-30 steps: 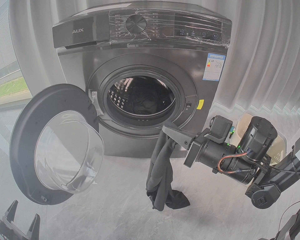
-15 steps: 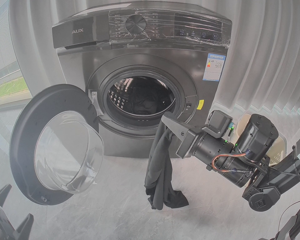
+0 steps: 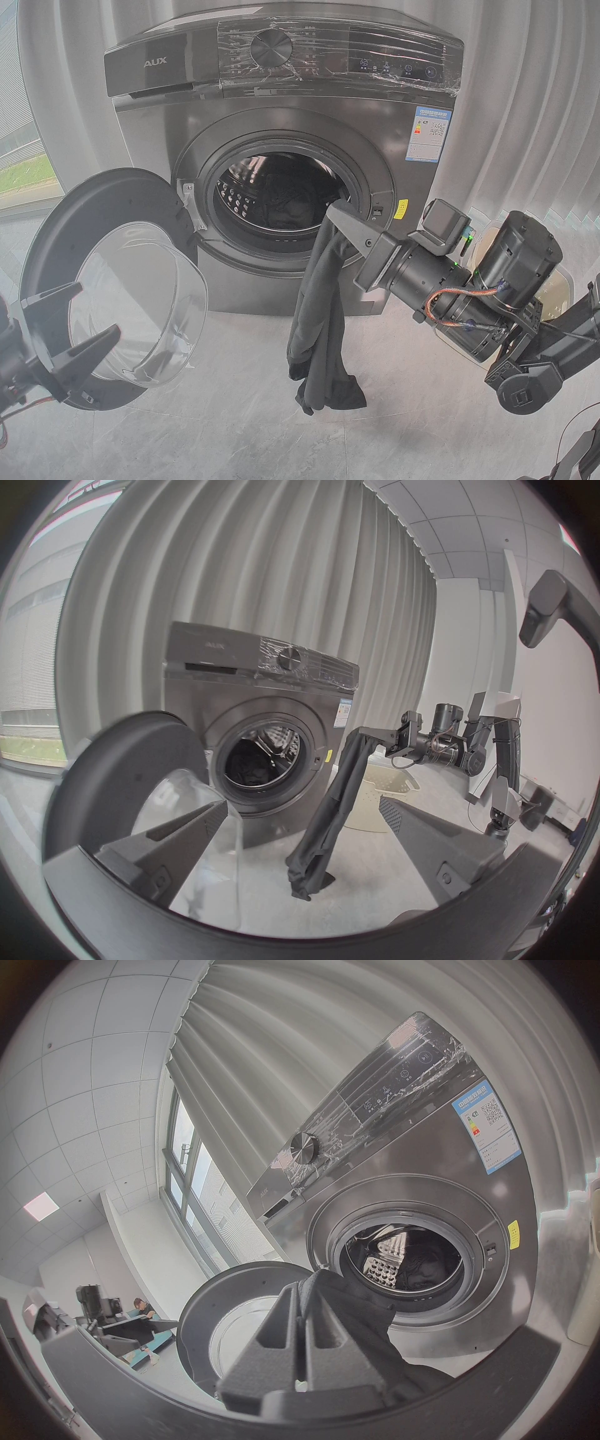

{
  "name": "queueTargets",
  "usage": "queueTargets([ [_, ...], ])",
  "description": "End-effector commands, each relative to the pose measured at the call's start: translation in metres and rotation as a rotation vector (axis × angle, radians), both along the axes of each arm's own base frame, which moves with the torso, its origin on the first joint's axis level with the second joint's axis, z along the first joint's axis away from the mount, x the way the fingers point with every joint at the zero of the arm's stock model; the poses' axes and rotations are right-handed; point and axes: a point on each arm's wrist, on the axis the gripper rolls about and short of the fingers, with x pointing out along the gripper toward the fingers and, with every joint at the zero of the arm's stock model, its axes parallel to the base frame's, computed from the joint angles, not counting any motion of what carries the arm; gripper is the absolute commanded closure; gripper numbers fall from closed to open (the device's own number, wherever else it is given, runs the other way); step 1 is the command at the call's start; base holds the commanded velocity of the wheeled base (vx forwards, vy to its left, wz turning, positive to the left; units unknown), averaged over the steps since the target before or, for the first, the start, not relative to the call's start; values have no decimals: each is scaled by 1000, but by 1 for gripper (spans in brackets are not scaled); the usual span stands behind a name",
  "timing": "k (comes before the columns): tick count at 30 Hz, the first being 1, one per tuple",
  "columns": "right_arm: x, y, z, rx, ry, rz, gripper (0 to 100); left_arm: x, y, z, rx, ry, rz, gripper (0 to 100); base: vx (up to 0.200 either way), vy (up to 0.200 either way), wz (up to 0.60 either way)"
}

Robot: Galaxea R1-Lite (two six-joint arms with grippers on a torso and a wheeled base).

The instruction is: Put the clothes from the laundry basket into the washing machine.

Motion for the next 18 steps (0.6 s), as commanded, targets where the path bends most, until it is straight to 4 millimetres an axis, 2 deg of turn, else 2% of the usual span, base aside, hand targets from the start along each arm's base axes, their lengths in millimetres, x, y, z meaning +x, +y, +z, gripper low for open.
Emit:
queueTargets([
  [1, 3, -5, 14, 45, -24, -21, 100, 73, -51, -47, 55, 221, -132, 0, 0, 0, 0],
  [8, 2, -6, 16, 52, -16, -17, 100, 92, -66, -72, 84, 302, -162, 0, 0, 0, 0],
  [14, 1, -4, 17, 56, -20, -11, 100, 114, -77, -91, 71, 263, -159, 0, 0, 0, 0],
  [17, 1, -4, 17, 57, -19, -11, 100, 118, -85, -100, 65, 253, -174, 0, 0, 0, 0],
  [18, 1, -4, 17, 57, -19, -8, 100, 119, -90, -108, 59, 263, -186, 0, 0, 0, 0],
])
